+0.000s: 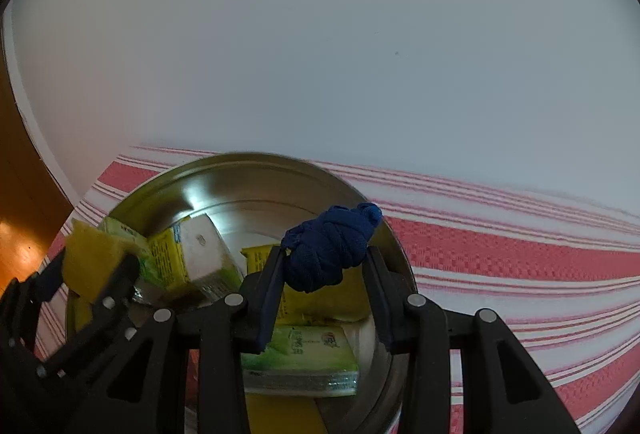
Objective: Organize objects
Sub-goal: 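Carry the yellow sponge and blue toy over the tin with both tools, then open both tools to drop the sponge and blue toy into the tin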
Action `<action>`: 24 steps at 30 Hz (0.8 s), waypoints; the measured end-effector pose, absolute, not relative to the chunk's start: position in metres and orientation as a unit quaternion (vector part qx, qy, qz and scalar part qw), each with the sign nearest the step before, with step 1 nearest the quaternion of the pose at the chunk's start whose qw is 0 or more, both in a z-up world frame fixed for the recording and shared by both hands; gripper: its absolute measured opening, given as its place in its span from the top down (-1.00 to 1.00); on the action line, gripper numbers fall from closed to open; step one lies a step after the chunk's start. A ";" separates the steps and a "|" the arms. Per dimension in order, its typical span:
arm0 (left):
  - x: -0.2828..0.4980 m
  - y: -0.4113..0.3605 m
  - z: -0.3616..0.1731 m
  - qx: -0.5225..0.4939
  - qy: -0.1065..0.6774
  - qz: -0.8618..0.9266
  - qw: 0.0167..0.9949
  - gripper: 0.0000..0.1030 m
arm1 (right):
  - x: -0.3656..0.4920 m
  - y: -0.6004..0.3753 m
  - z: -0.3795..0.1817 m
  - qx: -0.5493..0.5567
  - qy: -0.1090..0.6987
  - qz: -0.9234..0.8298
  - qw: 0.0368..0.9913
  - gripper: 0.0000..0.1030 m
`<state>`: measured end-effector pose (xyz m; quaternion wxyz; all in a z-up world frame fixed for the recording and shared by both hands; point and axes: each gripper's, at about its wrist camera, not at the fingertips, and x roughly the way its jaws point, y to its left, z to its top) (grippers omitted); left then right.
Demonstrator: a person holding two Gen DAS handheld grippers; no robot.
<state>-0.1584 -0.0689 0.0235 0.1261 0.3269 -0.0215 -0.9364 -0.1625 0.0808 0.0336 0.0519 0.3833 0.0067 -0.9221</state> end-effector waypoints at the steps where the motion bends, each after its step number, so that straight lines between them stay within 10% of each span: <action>1: -0.159 -0.070 0.023 0.327 -0.020 -0.936 0.127 -0.20 | -0.162 0.082 0.031 0.386 0.005 -0.921 0.051 0.17; 24: -0.169 -0.082 0.020 0.332 -0.013 -0.933 0.138 -0.20 | -0.173 0.060 0.015 0.415 0.042 -0.907 0.063 0.17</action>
